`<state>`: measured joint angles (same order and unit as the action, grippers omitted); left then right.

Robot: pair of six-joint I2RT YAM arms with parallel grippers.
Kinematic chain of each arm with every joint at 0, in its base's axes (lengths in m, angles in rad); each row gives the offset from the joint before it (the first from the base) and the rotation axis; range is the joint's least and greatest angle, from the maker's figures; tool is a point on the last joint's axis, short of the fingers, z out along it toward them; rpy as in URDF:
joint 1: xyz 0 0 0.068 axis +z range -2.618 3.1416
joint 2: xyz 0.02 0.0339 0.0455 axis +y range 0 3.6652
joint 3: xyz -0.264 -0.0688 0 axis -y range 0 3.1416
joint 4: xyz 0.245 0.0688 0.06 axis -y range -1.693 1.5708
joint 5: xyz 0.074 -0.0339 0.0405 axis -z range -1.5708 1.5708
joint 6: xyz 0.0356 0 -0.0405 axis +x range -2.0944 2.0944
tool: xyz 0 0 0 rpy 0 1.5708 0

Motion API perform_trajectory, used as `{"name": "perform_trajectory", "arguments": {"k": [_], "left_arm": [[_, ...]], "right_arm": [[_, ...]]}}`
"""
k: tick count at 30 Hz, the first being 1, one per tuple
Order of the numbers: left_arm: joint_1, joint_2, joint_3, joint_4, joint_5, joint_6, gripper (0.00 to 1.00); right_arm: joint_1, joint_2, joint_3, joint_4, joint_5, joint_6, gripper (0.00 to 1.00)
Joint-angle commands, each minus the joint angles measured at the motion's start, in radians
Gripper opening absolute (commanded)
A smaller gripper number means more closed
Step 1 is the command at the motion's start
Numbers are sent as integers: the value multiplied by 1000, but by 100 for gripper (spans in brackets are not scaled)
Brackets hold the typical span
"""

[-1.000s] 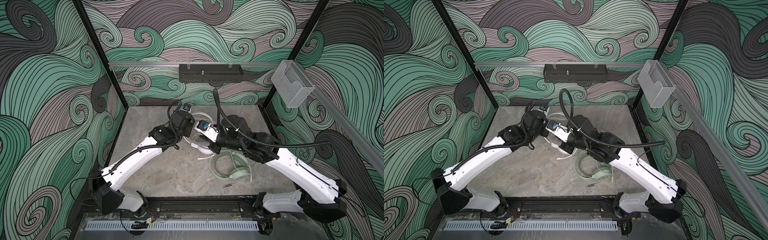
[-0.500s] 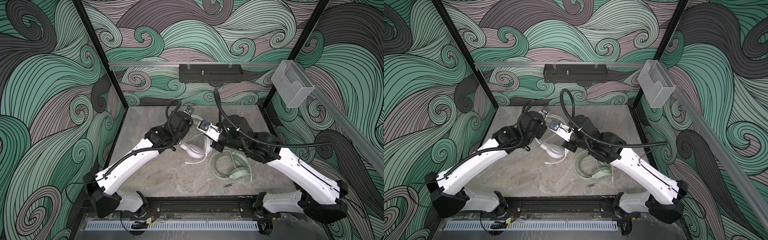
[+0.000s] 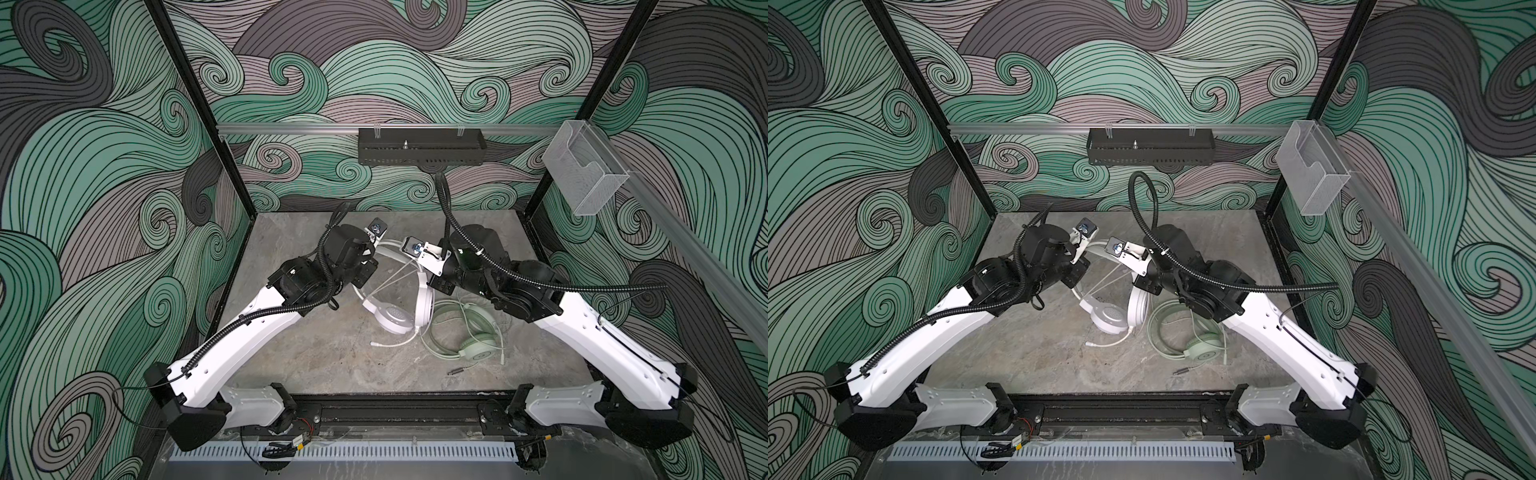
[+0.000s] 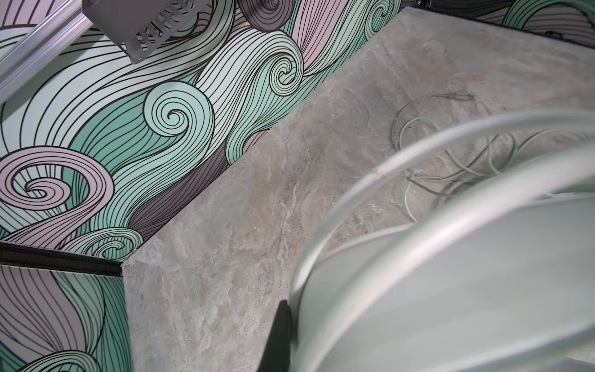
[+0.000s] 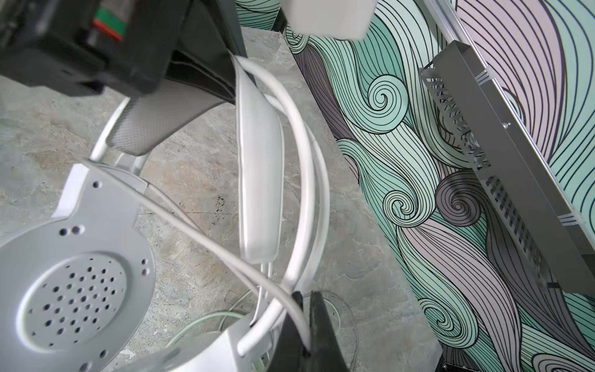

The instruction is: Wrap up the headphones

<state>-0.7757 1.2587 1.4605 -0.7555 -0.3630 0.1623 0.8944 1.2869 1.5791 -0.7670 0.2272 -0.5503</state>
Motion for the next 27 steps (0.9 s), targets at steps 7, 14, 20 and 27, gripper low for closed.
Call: {"name": "perform_trajectory", "arguments": {"k": [7,14,20,27], "left_arm": [[7,-54,0,-28,98,-112,0],[14,-64,21,-24,171,-132,0],[21,-66,51,-46,242,-128,0],[24,-62,98,-80,259,-135,0]], "right_arm": [[-71,-101,-50,103,24,34,0],[-131,-161,-126,164,-35,66,5],[-163,-159,-144,195,-71,79,11],[-180,-166,-188,266,-134,87,16]]}}
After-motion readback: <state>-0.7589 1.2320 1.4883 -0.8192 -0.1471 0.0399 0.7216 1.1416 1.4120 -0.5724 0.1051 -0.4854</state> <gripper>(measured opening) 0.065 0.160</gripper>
